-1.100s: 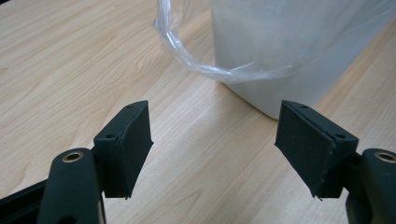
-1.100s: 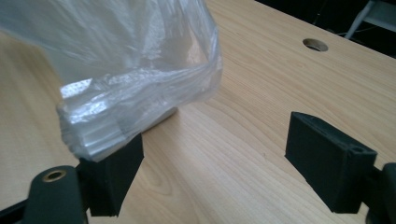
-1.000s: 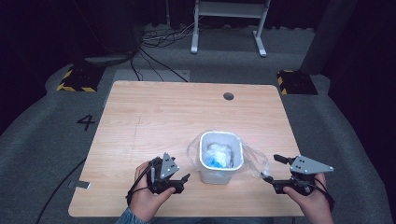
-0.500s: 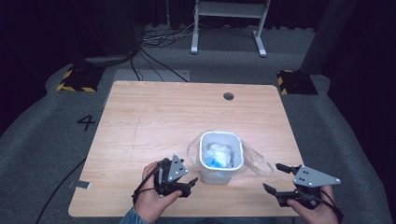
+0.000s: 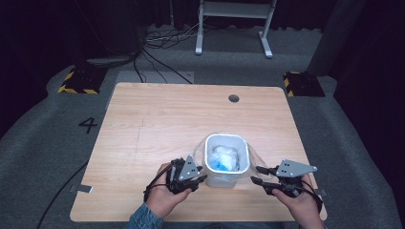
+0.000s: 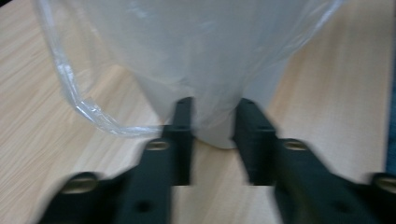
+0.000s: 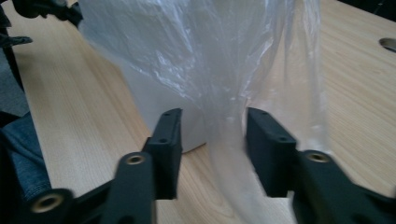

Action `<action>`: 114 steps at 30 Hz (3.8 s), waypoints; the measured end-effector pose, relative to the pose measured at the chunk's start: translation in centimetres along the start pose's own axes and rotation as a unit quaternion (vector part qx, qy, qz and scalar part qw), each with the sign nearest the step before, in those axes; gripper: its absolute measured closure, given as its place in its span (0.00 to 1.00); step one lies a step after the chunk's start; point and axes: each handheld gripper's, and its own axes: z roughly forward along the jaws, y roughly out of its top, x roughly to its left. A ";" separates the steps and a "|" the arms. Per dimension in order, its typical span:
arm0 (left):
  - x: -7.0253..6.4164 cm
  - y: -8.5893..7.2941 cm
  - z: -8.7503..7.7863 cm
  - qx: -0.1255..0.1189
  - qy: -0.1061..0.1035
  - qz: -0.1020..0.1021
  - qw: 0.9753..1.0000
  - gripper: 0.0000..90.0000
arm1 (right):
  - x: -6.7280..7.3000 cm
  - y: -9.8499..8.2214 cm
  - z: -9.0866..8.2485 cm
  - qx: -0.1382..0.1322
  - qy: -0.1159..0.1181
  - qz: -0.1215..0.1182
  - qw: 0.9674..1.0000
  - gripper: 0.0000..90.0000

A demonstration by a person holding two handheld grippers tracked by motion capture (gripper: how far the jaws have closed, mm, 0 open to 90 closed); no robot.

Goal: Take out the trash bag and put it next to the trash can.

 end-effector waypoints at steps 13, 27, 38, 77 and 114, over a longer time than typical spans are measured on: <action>-1.5 1.7 -3.8 -0.026 0.003 0.030 0.999 1.00 | 1.5 2.2 -3.1 -0.025 0.013 -0.054 0.998 1.00; 0.9 4.0 -6.5 -0.063 0.058 0.038 0.996 1.00 | 0.2 5.6 -5.3 -0.072 -0.023 -0.079 0.994 1.00; 3.6 3.0 -2.1 0.008 0.089 0.015 0.996 1.00 | -3.0 4.1 -1.4 -0.032 -0.022 -0.033 0.999 1.00; 4.8 0.9 -2.5 0.047 0.109 0.011 0.993 0.25 | -6.6 7.4 -3.8 -0.079 -0.048 0.073 0.993 0.41; 2.4 3.1 -5.8 -0.055 0.046 -0.005 0.997 0.99 | -3.7 8.2 -0.7 -0.029 0.022 -0.010 0.999 0.99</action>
